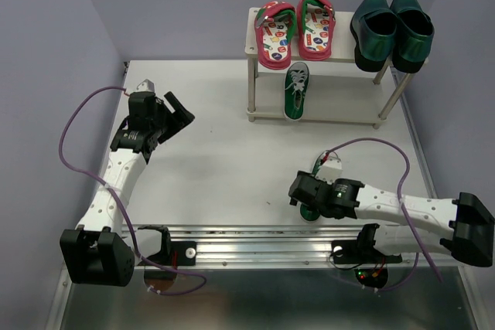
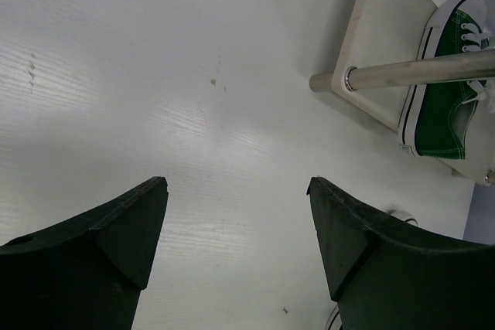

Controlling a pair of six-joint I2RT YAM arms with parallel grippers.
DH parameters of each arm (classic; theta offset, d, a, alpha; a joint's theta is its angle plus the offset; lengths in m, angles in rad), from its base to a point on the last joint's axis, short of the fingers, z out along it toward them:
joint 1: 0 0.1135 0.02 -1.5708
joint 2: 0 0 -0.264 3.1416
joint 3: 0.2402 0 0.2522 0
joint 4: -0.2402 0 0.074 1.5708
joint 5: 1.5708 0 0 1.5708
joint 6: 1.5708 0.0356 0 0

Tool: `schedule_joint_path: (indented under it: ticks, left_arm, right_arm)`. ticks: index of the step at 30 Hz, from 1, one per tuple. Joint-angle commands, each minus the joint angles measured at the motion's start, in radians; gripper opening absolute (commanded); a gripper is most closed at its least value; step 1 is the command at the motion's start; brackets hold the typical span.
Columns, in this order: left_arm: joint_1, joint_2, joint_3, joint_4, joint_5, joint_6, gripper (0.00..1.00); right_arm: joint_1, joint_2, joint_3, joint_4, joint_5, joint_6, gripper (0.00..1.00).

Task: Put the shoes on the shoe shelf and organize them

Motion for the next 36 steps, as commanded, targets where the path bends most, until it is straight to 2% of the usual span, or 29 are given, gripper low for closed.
schedule_joint_path:
  ticks: [1, 2, 7, 8, 14, 22, 23, 27, 28, 29, 31, 32, 34, 36]
  left_arm:
    - [0.001, -0.005, -0.016, 0.039, 0.007, 0.000, 0.85]
    - [-0.001, -0.005, -0.016, 0.040, 0.007, -0.001, 0.84]
    - [0.001, -0.010, -0.030, 0.048, 0.007, -0.004, 0.84]
    - [-0.001, -0.010, -0.032, 0.048, 0.009, -0.004, 0.85]
    - [-0.001, -0.018, -0.038, 0.049, 0.006, -0.001, 0.85]
    - [0.001, -0.013, -0.039, 0.051, 0.003, 0.005, 0.84]
    - [0.001, -0.015, -0.042, 0.052, 0.001, 0.005, 0.85]
    - [0.001, -0.010, -0.047, 0.059, 0.007, 0.002, 0.85]
    - [0.001, -0.008, -0.049, 0.060, 0.012, 0.000, 0.85]
    - [0.001, -0.008, -0.049, 0.060, 0.013, 0.000, 0.84]
    - [0.001, -0.010, -0.047, 0.062, 0.013, -0.001, 0.85]
    - [-0.001, -0.010, -0.047, 0.060, 0.013, -0.001, 0.85]
    - [-0.001, -0.011, -0.046, 0.062, 0.013, -0.001, 0.84]
    - [-0.001, -0.007, -0.046, 0.062, 0.015, -0.001, 0.85]
  right_arm:
    - [0.032, 0.036, 0.060, -0.030, -0.051, 0.023, 0.99]
    - [0.041, 0.056, 0.063, -0.048, -0.059, 0.047, 0.97]
    - [0.070, 0.102, 0.090, -0.111, -0.074, 0.136, 0.69]
    - [0.070, 0.108, 0.095, -0.122, -0.076, 0.149, 0.67]
    - [0.101, 0.139, 0.112, -0.243, -0.071, 0.262, 0.65]
    - [0.110, 0.108, 0.087, -0.216, -0.084, 0.282, 0.63]
    - [0.110, 0.108, 0.081, -0.209, -0.084, 0.284, 0.61]
    - [0.110, 0.103, 0.055, -0.171, -0.074, 0.293, 0.45]
    - [0.110, 0.099, 0.041, -0.160, -0.070, 0.291, 0.38]
    - [0.110, 0.094, 0.037, -0.144, -0.068, 0.291, 0.36]
    - [0.110, 0.085, 0.031, -0.143, -0.062, 0.288, 0.38]
    - [0.110, 0.083, 0.035, -0.156, -0.056, 0.290, 0.43]
    - [0.110, 0.083, 0.050, -0.197, -0.029, 0.304, 0.64]
    - [0.110, 0.076, 0.084, -0.275, 0.016, 0.331, 0.68]
